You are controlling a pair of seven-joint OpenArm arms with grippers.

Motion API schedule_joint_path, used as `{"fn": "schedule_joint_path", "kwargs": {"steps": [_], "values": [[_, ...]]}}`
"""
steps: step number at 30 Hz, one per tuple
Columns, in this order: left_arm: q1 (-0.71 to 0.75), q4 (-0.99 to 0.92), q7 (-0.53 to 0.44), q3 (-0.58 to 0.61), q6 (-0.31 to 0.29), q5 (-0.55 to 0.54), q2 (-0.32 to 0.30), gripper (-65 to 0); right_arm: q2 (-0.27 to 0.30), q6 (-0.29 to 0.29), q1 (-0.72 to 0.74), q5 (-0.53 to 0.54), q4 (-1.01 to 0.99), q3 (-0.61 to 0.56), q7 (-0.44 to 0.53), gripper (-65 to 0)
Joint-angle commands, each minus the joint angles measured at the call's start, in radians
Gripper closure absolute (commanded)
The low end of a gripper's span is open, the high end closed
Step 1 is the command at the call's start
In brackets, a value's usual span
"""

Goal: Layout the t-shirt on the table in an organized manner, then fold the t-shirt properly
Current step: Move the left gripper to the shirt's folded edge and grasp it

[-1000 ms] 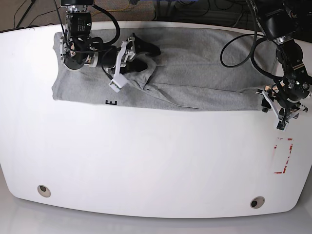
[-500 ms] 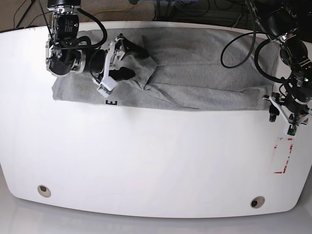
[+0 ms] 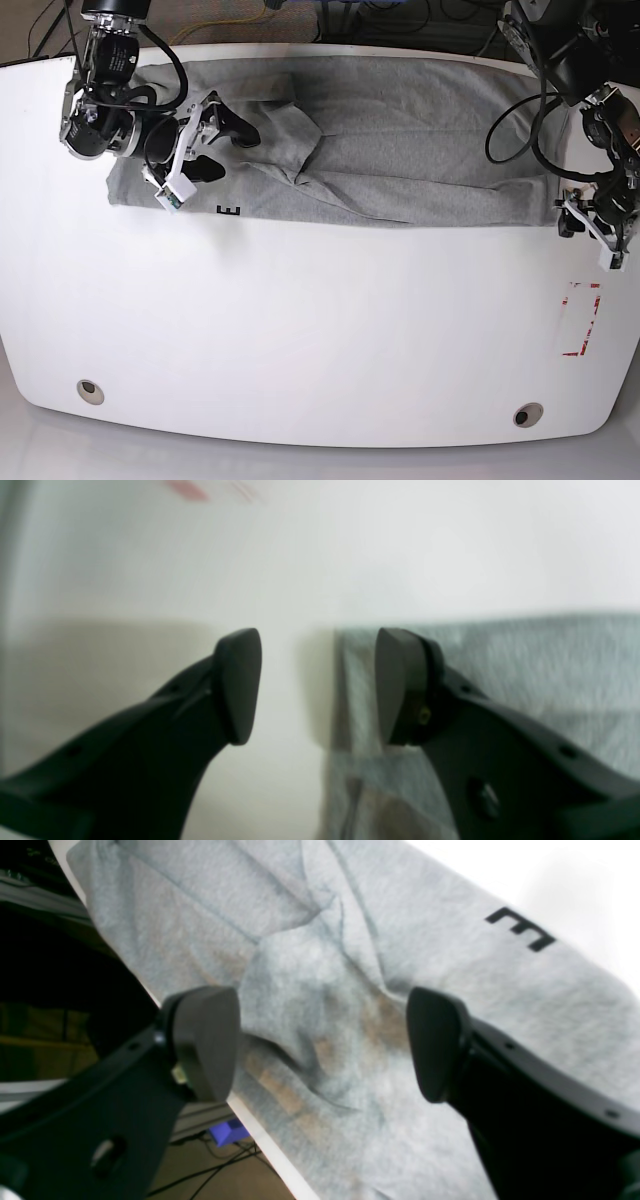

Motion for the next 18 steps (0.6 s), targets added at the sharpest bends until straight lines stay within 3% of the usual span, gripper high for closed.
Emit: {"fn": "schedule_joint_path", "kwargs": {"steps": [1, 18], "values": [[-0.023, 0.003, -0.023, -0.002, 0.002, -0.018, -0.026, -34.2, 0.008, 0.002, 0.006, 0.012, 0.016, 0.007, 0.017, -49.6], [-0.018, -0.119, -0.118, 0.153, 0.002, -0.011, -0.024, -33.9, 0.005, 0.002, 0.005, 0.017, 0.016, 0.010, 0.017, -49.6]]}}
